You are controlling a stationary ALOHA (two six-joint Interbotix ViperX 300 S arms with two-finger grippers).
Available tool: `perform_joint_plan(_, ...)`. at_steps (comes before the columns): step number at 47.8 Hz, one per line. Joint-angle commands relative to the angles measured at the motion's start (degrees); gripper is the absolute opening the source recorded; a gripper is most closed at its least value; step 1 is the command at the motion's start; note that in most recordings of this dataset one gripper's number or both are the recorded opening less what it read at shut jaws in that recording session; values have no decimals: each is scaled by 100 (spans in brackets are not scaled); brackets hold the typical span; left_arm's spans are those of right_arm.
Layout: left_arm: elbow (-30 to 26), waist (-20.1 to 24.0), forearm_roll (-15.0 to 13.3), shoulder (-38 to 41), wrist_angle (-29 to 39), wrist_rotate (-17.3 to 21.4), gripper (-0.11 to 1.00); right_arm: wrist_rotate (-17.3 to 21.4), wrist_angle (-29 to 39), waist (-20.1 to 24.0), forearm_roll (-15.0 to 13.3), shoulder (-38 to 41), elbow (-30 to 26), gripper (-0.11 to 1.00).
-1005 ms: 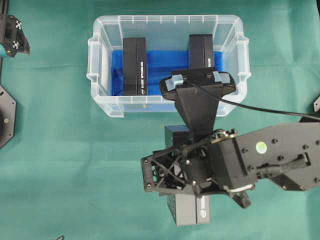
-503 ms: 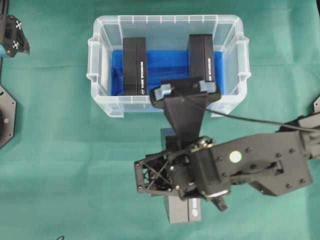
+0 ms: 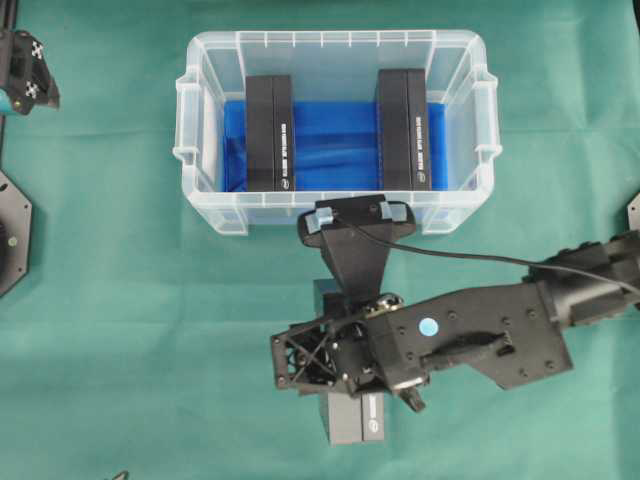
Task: Take out the box from the case.
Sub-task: 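Lower the box onto the cloth in front of the case and release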
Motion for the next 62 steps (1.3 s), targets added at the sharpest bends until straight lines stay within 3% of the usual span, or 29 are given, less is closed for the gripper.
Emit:
perform_joint_plan(1,-70,-9,-9,0,-18,-9,91,-18,-352,-18,132,-149,264,68)
perform_joint_plan(28,-53,-9,-9,18,-18,-35,91,-114,-1819,-105,202,-246,1230,68)
perform_joint_plan(42,-53,-9,-9,9,-18,-35,91,-501,-1854,-105,202,-378,1485,68)
perform_joint_plan(62,-53,-9,-9,18,-18,-35,91,-492,-1978,-114,149,-378,1485,68)
